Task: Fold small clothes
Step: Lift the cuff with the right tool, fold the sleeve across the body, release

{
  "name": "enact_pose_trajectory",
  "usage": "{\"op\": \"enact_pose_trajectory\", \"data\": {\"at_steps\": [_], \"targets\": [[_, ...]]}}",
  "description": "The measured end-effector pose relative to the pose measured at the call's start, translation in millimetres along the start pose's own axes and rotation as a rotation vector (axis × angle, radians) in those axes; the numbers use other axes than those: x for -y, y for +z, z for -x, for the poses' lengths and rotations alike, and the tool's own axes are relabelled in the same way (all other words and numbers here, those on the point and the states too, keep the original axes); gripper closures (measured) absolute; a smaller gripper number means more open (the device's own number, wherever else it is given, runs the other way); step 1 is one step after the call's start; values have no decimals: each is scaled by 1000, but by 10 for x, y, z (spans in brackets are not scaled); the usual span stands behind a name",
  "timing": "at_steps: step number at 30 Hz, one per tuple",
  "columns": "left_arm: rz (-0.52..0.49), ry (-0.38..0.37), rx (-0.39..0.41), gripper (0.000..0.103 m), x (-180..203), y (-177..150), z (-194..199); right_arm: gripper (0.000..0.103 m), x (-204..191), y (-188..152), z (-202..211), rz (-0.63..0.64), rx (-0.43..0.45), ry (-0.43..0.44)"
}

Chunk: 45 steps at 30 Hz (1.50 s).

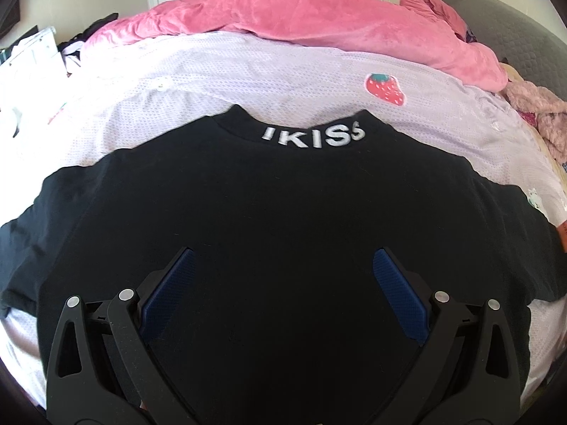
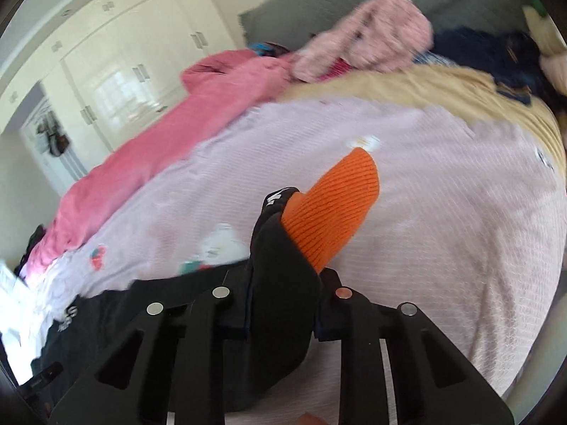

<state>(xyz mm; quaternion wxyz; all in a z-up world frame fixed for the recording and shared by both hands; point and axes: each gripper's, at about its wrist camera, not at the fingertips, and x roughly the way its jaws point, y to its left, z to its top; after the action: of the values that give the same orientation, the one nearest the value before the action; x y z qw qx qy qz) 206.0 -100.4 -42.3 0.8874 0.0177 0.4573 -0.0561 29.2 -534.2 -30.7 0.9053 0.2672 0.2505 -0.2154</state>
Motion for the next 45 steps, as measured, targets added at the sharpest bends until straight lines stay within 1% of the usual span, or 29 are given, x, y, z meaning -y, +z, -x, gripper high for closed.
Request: {"op": "enact_pose_trajectory", "data": {"at_steps": [4, 8, 10, 13, 17, 19, 22, 26, 30, 34, 40, 45], "targets": [[39, 16, 31, 9, -180, 8, 72, 83, -385, 23, 106, 58, 11, 100], [85, 23, 61, 9, -384, 4, 174, 84, -830, 1, 173, 117, -3, 198], [105, 38, 79, 9, -474, 8, 239, 84, -1065, -25, 211, 145, -11, 245], [124, 55, 105, 9, -585, 22, 326, 84, -1393, -73, 254, 180, -24, 303], [179, 32, 106, 9, -783, 36, 397, 84, -1825, -164, 302, 223, -42, 363], [196, 52, 121, 9, -902, 36, 449, 84, -2030, -215, 309, 241, -54, 391], [227, 75, 141, 9, -1094, 25, 510, 84, -2323, -331, 328, 274, -70, 426], [279, 74, 140, 9, -1339, -18, 526, 84, -2689, -513, 336, 327, -88, 463], [303, 84, 152, 9, -1515, -68, 554, 84, -3078, -781, 331, 388, -128, 501], [344, 79, 166, 9, -1707, -115, 602, 84, -3379, -1066, 337, 452, -157, 522], [378, 80, 179, 9, -1896, -178, 665, 84, -3694, -1440, 303, 516, -216, 541], [379, 80, 191, 9, -1918, -195, 717, 83, -3826, -1631, 315, 549, -237, 548]]}}
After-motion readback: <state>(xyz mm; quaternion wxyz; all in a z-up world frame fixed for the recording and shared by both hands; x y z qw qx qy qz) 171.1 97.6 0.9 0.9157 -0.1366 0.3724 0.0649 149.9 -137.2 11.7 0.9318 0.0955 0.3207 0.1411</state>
